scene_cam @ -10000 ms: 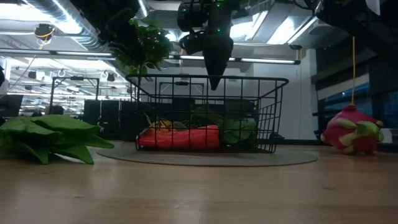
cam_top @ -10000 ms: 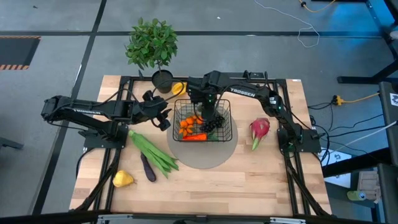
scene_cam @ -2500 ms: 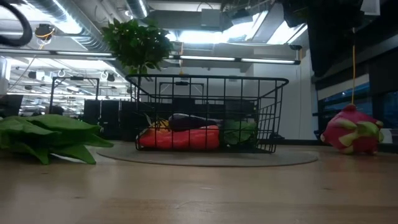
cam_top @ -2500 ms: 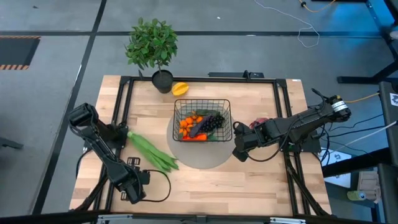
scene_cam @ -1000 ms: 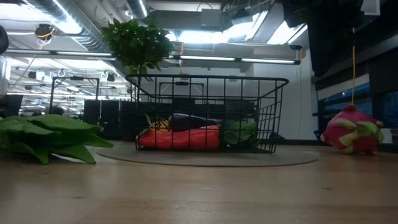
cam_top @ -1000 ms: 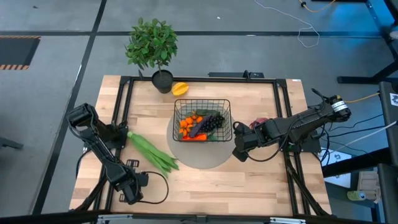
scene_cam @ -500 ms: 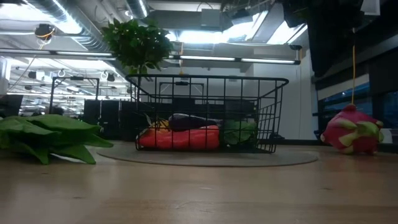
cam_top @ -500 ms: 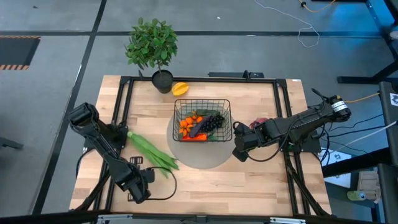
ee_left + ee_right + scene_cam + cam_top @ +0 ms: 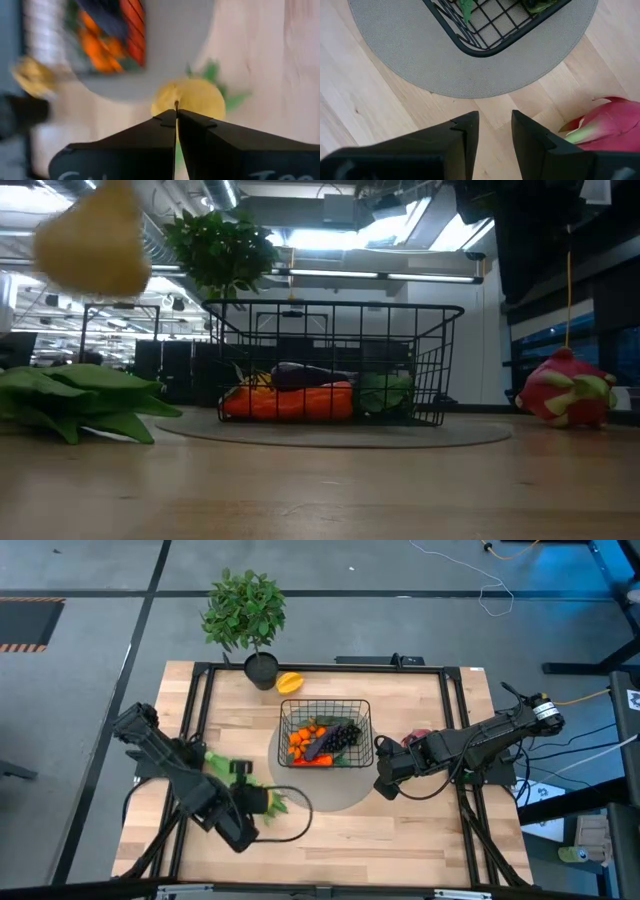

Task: Build produce basket
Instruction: Put the pear into the black wire basket

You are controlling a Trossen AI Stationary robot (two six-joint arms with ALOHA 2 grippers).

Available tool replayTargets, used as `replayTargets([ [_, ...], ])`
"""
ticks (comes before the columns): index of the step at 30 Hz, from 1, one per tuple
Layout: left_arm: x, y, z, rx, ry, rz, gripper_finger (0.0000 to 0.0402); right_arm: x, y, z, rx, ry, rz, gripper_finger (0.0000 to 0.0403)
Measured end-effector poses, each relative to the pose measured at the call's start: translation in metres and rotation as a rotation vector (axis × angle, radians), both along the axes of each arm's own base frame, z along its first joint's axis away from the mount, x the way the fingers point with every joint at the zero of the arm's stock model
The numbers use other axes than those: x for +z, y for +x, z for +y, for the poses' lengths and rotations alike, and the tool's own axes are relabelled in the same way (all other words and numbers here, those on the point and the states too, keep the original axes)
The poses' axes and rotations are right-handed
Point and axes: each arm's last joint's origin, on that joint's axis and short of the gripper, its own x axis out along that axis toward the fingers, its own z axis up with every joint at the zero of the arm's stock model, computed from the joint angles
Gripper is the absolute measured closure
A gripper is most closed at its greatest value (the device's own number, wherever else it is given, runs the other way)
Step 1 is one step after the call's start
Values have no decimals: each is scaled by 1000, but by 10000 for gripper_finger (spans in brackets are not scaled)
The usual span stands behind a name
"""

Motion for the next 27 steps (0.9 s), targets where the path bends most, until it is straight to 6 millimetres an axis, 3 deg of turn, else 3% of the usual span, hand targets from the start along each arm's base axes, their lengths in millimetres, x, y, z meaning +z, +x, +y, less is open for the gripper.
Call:
replayTargets([
  [6,56,24,31,-64,169,-193,401,0,0,0,1,0,0,299],
  [11,80,43,71,-25,278,-245,402,0,0,0,1,0,0,299],
  [19,73,70,130,68,260,-193,397,0,0,0,24,-8,4,299],
  [27,56,92,165,117,214,-187,334,0,0,0,22,-7,4,299],
])
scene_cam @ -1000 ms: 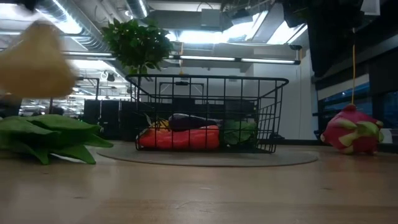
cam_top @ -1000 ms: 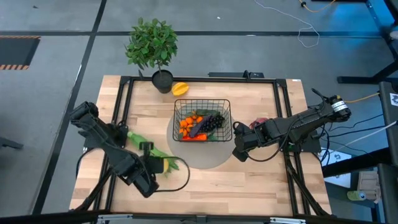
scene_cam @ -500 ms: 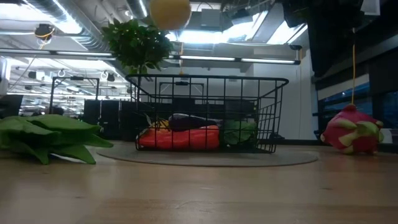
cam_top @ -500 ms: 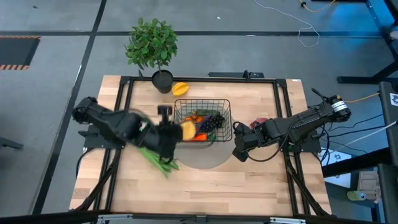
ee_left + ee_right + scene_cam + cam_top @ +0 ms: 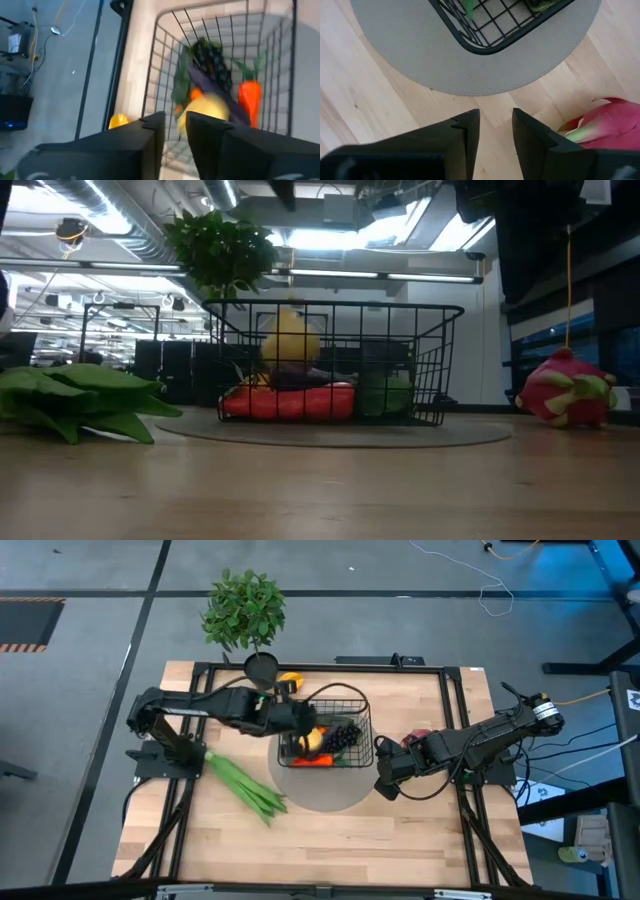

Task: Build produce basket
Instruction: Put the pear into the black wire basket, then put the dragon fruit into the black wire basket

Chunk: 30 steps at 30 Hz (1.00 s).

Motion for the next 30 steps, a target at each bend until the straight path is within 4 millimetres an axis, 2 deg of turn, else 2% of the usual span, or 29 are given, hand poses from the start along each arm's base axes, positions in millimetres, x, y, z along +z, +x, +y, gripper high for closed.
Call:
replayTargets([
  [3,-4,0,8,28,-1,32,317,0,0,0,1,3,1,299],
  [8,-3,-1,10,35,-1,21,313,0,0,0,2,7,6,299],
  [15,-4,-15,10,76,-22,97,312,0,-1,0,4,7,7,299],
  [20,-9,-25,10,139,-48,182,312,0,-2,5,21,7,8,299],
  [30,-10,-29,11,151,-45,221,312,-1,-11,19,30,86,66,299],
])
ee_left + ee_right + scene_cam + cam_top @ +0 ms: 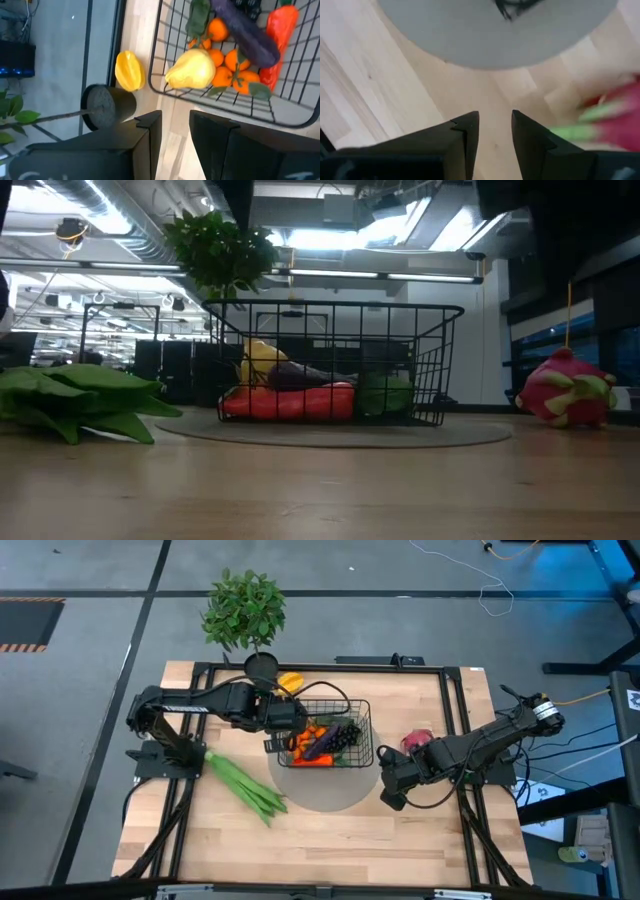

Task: Build produce basket
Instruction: Put the dragon fruit into the black wire basket

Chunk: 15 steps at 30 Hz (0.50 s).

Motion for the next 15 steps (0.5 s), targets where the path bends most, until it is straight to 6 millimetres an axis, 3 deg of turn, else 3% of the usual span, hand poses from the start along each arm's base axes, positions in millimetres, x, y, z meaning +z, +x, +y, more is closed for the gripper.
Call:
replayTargets([
  [8,-1,-2,3,37,-8,5,312,-2,-30,12,-289,-59,158,299],
  [15,-1,-2,2,50,-13,-7,312,-3,-28,14,-594,-191,-39,299],
])
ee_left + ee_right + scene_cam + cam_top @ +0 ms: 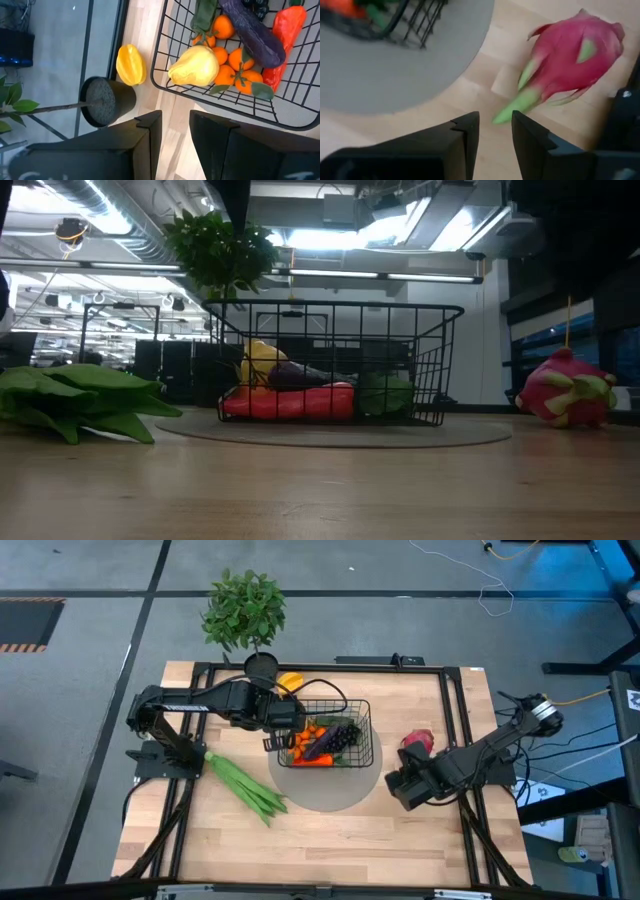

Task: Build produce basket
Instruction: Put the dragon fruit into the black wire basket

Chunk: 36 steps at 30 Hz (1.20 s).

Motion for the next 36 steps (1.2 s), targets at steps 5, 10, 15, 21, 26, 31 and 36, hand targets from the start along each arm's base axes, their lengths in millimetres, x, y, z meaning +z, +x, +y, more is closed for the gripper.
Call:
replayTargets([
  [5,0,0,0,0,0,-2,312,-13,7,2,-91,-92,8,299],
  [10,0,0,0,0,0,-3,312,-30,13,6,-123,-144,86,299],
  [15,0,0,0,0,0,-3,312,-44,19,9,-129,-163,150,299],
  [21,0,0,0,-1,0,-3,312,-50,18,5,-240,-138,241,298],
  [26,0,0,0,-1,0,-3,312,-52,20,6,-265,-111,232,298],
  [31,0,0,0,-1,0,-3,312,-51,19,4,-285,-148,223,298],
  [36,0,0,0,-1,0,-3,312,-50,18,2,-228,-150,281,299],
])
